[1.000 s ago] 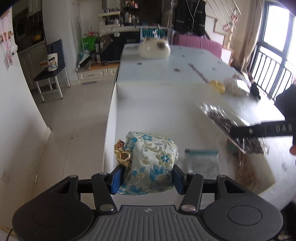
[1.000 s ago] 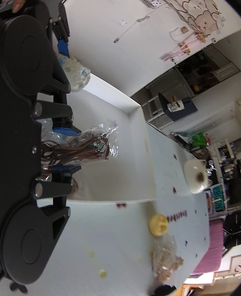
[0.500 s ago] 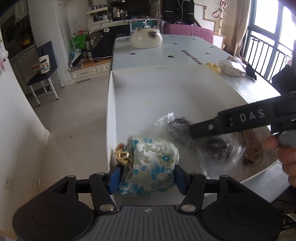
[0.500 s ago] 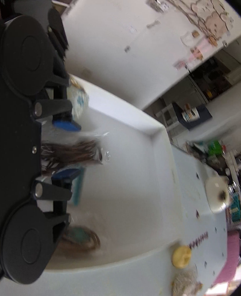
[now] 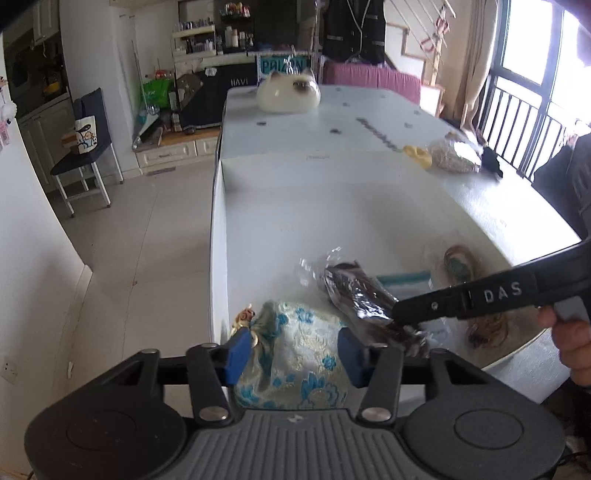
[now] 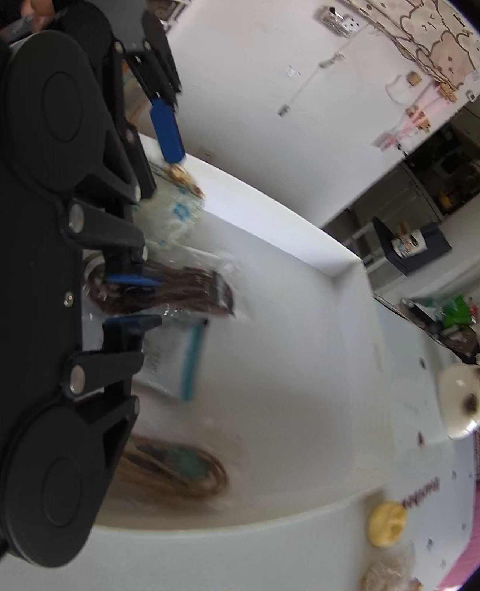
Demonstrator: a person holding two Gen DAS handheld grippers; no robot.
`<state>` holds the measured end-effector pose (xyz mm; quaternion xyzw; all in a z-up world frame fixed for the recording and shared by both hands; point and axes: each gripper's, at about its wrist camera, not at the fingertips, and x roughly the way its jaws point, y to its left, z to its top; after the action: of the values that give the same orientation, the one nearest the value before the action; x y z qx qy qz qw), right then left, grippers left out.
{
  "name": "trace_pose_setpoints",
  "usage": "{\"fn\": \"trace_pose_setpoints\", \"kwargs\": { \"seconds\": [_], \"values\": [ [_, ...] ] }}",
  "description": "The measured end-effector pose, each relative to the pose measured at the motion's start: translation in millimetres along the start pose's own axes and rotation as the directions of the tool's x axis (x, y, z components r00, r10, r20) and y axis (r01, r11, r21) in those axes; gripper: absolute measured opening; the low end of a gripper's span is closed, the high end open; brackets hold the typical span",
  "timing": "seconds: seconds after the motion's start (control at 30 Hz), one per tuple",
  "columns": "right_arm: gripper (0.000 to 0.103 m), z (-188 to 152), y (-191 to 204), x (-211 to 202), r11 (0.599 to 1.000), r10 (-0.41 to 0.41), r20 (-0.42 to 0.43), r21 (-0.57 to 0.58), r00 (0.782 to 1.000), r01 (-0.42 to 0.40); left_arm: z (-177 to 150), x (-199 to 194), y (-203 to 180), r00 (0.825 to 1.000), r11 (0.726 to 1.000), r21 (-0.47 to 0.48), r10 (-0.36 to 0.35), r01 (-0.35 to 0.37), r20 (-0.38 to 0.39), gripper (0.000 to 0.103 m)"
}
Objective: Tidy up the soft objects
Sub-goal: 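Lower the pouch and brown cord bag into the white box and release both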
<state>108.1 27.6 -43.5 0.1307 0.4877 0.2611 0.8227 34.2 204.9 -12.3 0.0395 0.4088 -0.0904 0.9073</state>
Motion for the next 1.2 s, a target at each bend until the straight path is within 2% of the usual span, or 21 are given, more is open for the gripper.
{"fn": "trace_pose_setpoints", "kwargs": {
  "seconds": [0.03, 0.1, 0.2, 0.5, 0.57, 0.63, 0.77, 0.97, 1.03, 1.1, 1.2],
  "values": [
    [0.010, -2, 1, 2, 1.000, 0.023, -0.014, 0.002, 1.000, -0.023, 0, 3, 0, 1.000, 1.000, 0.006, 0.006, -0.006, -0.013, 0.048],
    [0.010, -7, 7, 7, 0.999, 0.037, -0.031, -0.018, 0.999, -0.038, -2, 8, -1, 0.999, 1.000, 0.013, 0.016, -0.015, -0.035, 0.047],
    [0.010, -10, 15, 5, 0.998, 0.017, -0.016, -0.068, 1.000, -0.018, -2, 11, 2, 0.999, 1.000, 0.006, 0.020, -0.020, -0.046, 0.046],
    [0.010, -13, 17, 7, 0.995, -0.017, -0.023, -0.099, 1.000, 0.015, -3, 13, -3, 0.998, 0.999, 0.017, 0.028, -0.027, -0.064, 0.046],
    [0.013, -12, 15, 5, 0.995, -0.014, -0.018, -0.094, 1.000, 0.012, -2, 10, -2, 0.998, 1.000, 0.007, 0.026, -0.026, -0.055, 0.046],
    [0.022, -12, 16, 0, 0.994, -0.017, 0.002, -0.109, 1.000, 0.017, -1, 7, -1, 0.999, 1.000, 0.000, 0.024, -0.024, -0.047, 0.047],
    [0.024, -14, 18, -11, 0.990, -0.031, 0.040, -0.135, 0.999, 0.036, 0, 1, -2, 0.999, 1.000, -0.014, 0.022, -0.022, -0.039, 0.048],
    [0.032, -16, 17, -29, 0.986, -0.063, 0.083, -0.149, 0.995, 0.074, 0, -7, -4, 0.999, 0.999, -0.035, 0.018, -0.019, -0.030, 0.061],
    [0.039, -17, 15, -36, 0.985, -0.072, 0.099, -0.153, 0.992, 0.086, 0, -8, -4, 0.999, 0.999, -0.042, 0.017, -0.018, -0.030, 0.066],
    [0.045, -19, 15, -41, 0.982, -0.082, 0.116, -0.158, 0.990, 0.100, 0, -10, -4, 0.999, 0.999, -0.049, 0.015, -0.016, -0.031, 0.076],
    [0.052, -20, 15, -48, 0.980, -0.097, 0.137, -0.162, 0.986, 0.119, 0, -13, -3, 1.000, 0.998, -0.066, 0.016, -0.017, -0.027, 0.081]
  ]
}}
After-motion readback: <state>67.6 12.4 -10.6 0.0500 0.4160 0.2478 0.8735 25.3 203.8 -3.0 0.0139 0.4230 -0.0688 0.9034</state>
